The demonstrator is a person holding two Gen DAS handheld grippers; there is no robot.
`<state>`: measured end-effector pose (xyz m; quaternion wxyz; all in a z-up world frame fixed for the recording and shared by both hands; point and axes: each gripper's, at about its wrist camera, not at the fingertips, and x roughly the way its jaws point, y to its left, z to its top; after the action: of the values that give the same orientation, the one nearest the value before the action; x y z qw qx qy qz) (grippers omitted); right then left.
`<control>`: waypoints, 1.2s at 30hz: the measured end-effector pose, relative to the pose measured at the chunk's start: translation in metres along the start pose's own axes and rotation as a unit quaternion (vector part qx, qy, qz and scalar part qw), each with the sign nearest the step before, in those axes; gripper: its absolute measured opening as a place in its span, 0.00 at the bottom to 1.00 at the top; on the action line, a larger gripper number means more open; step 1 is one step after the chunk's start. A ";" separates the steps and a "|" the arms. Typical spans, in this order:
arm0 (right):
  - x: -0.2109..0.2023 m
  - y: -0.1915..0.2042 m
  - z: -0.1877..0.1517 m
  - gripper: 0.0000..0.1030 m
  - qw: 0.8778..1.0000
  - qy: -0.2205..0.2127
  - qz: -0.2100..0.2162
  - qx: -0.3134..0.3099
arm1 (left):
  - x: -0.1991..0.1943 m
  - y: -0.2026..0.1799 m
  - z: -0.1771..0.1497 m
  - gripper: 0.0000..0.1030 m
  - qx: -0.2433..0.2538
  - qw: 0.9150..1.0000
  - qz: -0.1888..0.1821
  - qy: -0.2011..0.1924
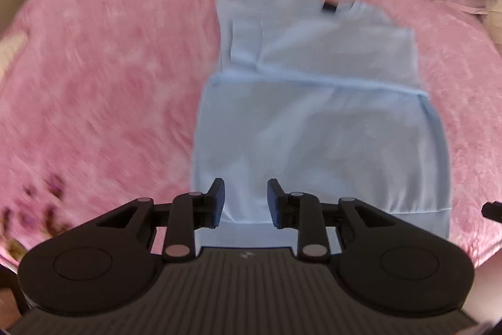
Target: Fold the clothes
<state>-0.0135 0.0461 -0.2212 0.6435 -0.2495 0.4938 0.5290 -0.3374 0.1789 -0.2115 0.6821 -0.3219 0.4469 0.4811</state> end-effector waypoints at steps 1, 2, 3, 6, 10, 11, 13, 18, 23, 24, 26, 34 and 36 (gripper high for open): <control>-0.012 0.008 -0.002 0.32 1.000 -0.008 -0.003 0.001 | -0.015 0.001 0.002 0.29 0.005 1.000 0.000 -0.011; -0.025 0.015 -0.004 0.32 1.000 -0.016 -0.007 0.002 | -0.029 0.002 0.005 0.30 0.010 1.000 0.000 -0.022; -0.037 0.023 -0.006 0.32 1.000 -0.025 -0.010 0.003 | -0.043 0.002 0.006 0.30 0.013 0.999 -0.003 -0.031; -0.058 0.040 -0.013 0.33 1.000 -0.026 -0.018 -0.001 | -0.076 0.002 0.005 0.31 0.018 0.999 -0.007 -0.044; -0.075 0.051 -0.019 0.34 1.000 -0.019 -0.017 0.004 | -0.106 0.001 -0.004 0.31 0.017 0.999 -0.008 -0.043; -0.078 0.052 -0.021 0.36 1.000 -0.019 -0.015 0.005 | -0.112 0.000 -0.007 0.31 0.017 0.999 -0.005 -0.042; -0.085 0.054 -0.021 0.38 1.000 -0.025 -0.011 -0.002 | -0.121 -0.004 -0.012 0.31 0.019 0.999 -0.003 -0.046; -0.101 0.054 -0.017 0.40 0.999 -0.039 -0.003 -0.031 | -0.138 -0.021 -0.024 0.31 0.013 0.999 0.015 -0.051; -0.118 0.033 -0.014 0.40 0.997 -0.046 0.005 -0.066 | -0.145 -0.052 -0.033 0.31 0.003 0.998 0.026 -0.050; -0.121 0.025 -0.015 0.40 0.997 -0.046 0.005 -0.067 | -0.146 -0.060 -0.036 0.31 0.002 0.998 0.026 -0.051; -0.127 0.008 -0.015 0.40 0.997 -0.045 0.004 -0.070 | -0.149 -0.078 -0.042 0.32 -0.003 0.998 0.025 -0.054; -0.142 -0.040 -0.014 0.40 0.994 -0.040 0.016 -0.100 | -0.157 -0.127 -0.076 0.33 -0.032 0.998 0.036 -0.050; -0.141 -0.048 -0.016 0.40 0.993 -0.036 0.022 -0.107 | -0.159 -0.134 -0.086 0.33 -0.037 0.998 0.040 -0.045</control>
<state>0.0317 -0.0438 -0.1098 0.6183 -0.2867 0.4165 0.6017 -0.2584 0.0013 -0.0982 0.6693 -0.3071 0.4101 0.5381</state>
